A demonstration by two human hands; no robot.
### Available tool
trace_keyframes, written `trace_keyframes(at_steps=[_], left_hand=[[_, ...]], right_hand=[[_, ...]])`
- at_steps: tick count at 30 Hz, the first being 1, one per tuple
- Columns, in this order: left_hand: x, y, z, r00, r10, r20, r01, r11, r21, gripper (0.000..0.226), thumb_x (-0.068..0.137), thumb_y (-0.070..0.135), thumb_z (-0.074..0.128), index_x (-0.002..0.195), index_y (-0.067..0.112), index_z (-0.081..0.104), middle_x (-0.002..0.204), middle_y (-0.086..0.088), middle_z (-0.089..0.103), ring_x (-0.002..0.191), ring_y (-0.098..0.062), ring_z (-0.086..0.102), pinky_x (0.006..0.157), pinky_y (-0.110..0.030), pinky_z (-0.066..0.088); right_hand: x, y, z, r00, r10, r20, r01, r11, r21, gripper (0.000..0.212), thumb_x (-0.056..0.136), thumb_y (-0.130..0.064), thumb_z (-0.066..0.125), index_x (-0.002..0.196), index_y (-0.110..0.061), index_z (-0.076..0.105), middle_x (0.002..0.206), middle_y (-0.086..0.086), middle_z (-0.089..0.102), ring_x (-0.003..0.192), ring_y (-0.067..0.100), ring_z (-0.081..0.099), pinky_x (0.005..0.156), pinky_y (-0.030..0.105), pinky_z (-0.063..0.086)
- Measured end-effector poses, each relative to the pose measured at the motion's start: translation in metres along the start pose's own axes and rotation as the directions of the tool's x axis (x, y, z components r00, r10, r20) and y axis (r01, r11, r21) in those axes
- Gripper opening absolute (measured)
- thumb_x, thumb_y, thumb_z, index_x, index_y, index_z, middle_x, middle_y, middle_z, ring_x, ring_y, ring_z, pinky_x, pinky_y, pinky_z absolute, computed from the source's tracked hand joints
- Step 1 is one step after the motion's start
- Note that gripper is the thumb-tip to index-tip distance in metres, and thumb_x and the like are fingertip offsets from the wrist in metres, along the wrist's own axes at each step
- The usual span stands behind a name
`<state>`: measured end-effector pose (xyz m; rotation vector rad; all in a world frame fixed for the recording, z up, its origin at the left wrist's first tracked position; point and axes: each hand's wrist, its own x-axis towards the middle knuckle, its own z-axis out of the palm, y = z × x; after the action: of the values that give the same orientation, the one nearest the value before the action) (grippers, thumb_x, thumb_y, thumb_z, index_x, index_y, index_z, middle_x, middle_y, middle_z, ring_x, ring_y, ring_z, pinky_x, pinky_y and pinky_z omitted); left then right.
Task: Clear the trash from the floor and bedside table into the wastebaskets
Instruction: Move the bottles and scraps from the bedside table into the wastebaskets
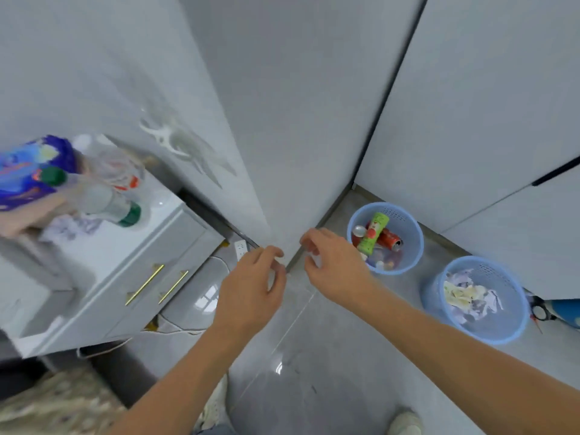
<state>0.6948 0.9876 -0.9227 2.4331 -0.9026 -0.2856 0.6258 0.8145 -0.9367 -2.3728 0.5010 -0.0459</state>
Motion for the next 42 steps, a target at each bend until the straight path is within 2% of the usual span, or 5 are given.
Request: trace_keyframes(at_steps=[12, 17, 25, 31, 42], left_hand=[[-0.009, -0.118, -0.156, 0.844, -0.34, -0.415, 0.309, 0.941, -0.141, 0.011, 0.092, 0.033, 0.06, 0.093, 0.028, 0.051, 0.077, 0.01, 0.054, 0.074, -0.012, 0.054, 0.061, -0.033, 0.046], [0.004, -0.173, -0.197, 0.686, -0.498, -0.53, 0.39, 0.867, -0.31, 0.045, 0.084, 0.042, 0.074, 0.113, 0.03, 0.042, 0.106, 0.01, 0.052, 0.095, -0.015, 0.055, 0.074, -0.039, 0.053], [0.073, -0.242, -0.217, 0.851, -0.47, -0.235, 0.39, 0.864, -0.318, 0.097, 0.071, 0.052, 0.086, 0.148, 0.026, 0.034, 0.143, 0.001, 0.045, 0.131, -0.019, 0.047, 0.104, -0.041, 0.047], [0.1, -0.258, -0.217, 0.906, -0.406, -0.122, 0.361, 0.89, -0.279, 0.071, 0.067, 0.043, 0.09, 0.125, 0.025, 0.055, 0.112, 0.008, 0.061, 0.104, -0.015, 0.06, 0.08, -0.033, 0.051], [0.04, -0.22, -0.189, 0.897, -0.4, -0.189, 0.376, 0.914, -0.151, 0.047, 0.073, 0.052, 0.081, 0.107, 0.033, 0.055, 0.101, 0.012, 0.062, 0.09, -0.014, 0.06, 0.076, -0.039, 0.053]], right_hand=[[0.097, -0.206, 0.046, 0.955, -0.274, 0.111, 0.267, 0.961, 0.073, 0.023, 0.091, -0.025, 0.056, 0.112, -0.032, 0.052, 0.102, -0.012, 0.058, 0.087, 0.013, 0.063, 0.077, 0.042, 0.055], [0.139, -0.261, 0.071, 0.941, -0.335, -0.04, 0.337, 0.941, 0.044, 0.049, 0.089, -0.03, 0.064, 0.132, -0.032, 0.042, 0.128, -0.005, 0.045, 0.113, 0.02, 0.056, 0.084, 0.043, 0.055], [0.236, -0.294, 0.098, 0.942, -0.332, 0.052, 0.334, 0.941, -0.056, 0.065, 0.089, -0.027, 0.069, 0.146, -0.038, 0.04, 0.149, 0.001, 0.036, 0.134, 0.029, 0.039, 0.096, 0.03, 0.038], [0.258, -0.285, 0.114, 0.907, -0.315, 0.281, 0.364, 0.921, -0.142, 0.048, 0.08, -0.021, 0.07, 0.123, -0.029, 0.05, 0.114, 0.005, 0.055, 0.099, 0.031, 0.057, 0.077, 0.036, 0.047], [0.16, -0.221, 0.092, 0.923, -0.364, 0.122, 0.382, 0.902, -0.201, 0.047, 0.079, -0.038, 0.073, 0.113, -0.026, 0.043, 0.101, -0.003, 0.05, 0.085, 0.024, 0.053, 0.067, 0.042, 0.051]])
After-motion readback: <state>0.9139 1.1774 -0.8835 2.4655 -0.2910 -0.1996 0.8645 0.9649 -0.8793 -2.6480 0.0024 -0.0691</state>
